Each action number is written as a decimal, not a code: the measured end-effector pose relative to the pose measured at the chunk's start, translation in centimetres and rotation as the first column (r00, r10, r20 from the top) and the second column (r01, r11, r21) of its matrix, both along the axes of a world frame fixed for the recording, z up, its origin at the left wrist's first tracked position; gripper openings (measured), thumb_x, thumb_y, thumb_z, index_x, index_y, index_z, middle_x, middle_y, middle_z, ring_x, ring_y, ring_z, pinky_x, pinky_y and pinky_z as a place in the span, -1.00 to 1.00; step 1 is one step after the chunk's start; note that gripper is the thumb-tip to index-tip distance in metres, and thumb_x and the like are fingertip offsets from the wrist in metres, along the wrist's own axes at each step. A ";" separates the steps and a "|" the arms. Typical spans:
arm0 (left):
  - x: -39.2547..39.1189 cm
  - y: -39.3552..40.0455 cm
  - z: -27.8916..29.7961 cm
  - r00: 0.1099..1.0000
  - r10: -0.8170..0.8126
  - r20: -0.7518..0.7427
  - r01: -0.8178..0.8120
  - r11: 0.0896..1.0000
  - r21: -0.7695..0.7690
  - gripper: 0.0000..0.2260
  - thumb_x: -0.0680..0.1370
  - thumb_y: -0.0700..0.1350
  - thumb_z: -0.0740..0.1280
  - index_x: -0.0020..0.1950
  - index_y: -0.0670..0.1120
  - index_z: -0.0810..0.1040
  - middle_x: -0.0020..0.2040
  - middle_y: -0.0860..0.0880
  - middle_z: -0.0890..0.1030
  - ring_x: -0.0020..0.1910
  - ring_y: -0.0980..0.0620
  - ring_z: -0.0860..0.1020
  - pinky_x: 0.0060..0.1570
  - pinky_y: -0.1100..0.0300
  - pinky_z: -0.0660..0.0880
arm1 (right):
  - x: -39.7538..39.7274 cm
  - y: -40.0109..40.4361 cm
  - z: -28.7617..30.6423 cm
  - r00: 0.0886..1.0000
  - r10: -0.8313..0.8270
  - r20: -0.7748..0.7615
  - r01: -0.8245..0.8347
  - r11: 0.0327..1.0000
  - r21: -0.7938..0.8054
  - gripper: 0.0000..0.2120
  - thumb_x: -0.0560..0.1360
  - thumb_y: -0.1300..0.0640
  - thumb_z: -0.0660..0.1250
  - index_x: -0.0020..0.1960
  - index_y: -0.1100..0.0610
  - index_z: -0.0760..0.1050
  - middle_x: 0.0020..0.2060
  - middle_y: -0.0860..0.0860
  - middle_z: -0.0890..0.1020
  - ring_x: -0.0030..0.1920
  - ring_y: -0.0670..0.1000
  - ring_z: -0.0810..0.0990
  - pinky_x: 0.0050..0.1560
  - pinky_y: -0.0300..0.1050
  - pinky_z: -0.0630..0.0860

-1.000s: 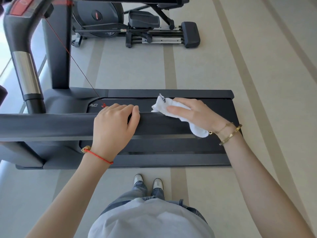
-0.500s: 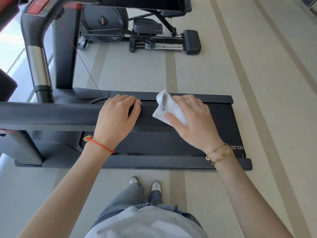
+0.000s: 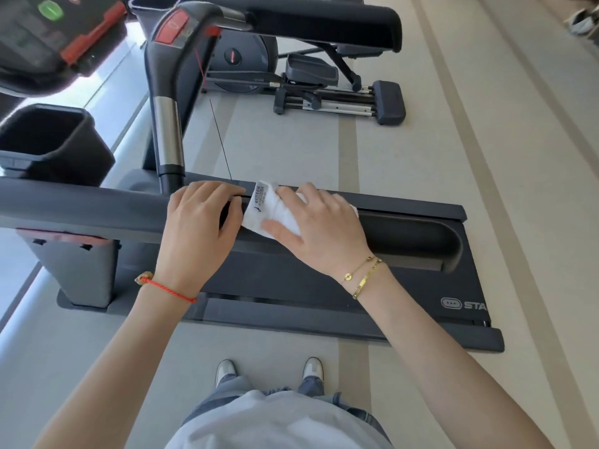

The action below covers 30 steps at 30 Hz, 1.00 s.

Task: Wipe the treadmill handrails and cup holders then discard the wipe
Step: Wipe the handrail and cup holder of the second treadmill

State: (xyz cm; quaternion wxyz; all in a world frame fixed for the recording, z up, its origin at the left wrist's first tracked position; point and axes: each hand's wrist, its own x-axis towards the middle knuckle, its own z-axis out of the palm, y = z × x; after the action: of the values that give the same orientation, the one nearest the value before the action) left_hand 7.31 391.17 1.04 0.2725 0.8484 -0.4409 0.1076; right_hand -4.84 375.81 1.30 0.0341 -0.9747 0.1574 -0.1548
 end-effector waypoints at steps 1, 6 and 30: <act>0.9 0.8 0.1 1.000 0.004 0.000 -0.004 1.000 -0.002 -0.82 0.63 -0.20 0.26 0.14 -0.13 0.62 0.07 -0.04 0.66 0.14 -0.12 0.55 0.27 -0.01 0.34 | 0.9 0.9 -0.1 1.000 -0.006 0.005 0.006 1.000 -0.018 -0.41 0.55 -0.34 -0.01 0.34 0.02 0.41 -0.10 0.09 0.55 -0.21 0.14 0.54 -0.16 0.04 0.48; 5.4 4.1 0.4 1.000 0.000 0.003 0.000 1.000 -0.006 -0.81 0.63 -0.21 0.24 0.12 -0.13 0.64 0.04 -0.04 0.67 0.11 -0.11 0.57 0.25 0.00 0.34 | 5.6 5.2 -0.2 0.999 -0.024 0.026 0.025 0.999 -0.044 -0.44 0.57 -0.32 0.01 0.33 0.03 0.42 -0.11 0.09 0.53 -0.23 0.13 0.51 -0.19 0.03 0.44; 15.9 14.2 -0.6 1.000 -0.020 -0.002 0.020 0.999 -0.036 -0.84 0.62 -0.17 0.27 0.08 -0.07 0.64 0.02 0.01 0.67 0.09 -0.06 0.57 0.30 -0.01 0.33 | 11.6 11.4 -0.6 0.983 -0.144 0.114 0.156 0.982 -0.109 -0.57 0.60 -0.20 0.09 0.23 0.06 0.50 -0.06 0.05 0.57 -0.14 0.11 0.54 -0.09 -0.01 0.43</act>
State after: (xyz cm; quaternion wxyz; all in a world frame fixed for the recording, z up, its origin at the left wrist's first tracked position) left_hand 23.23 405.37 0.45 0.2890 0.8392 -0.4470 0.1119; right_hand 6.74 387.20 0.70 -0.0267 -0.9508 0.2190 -0.2173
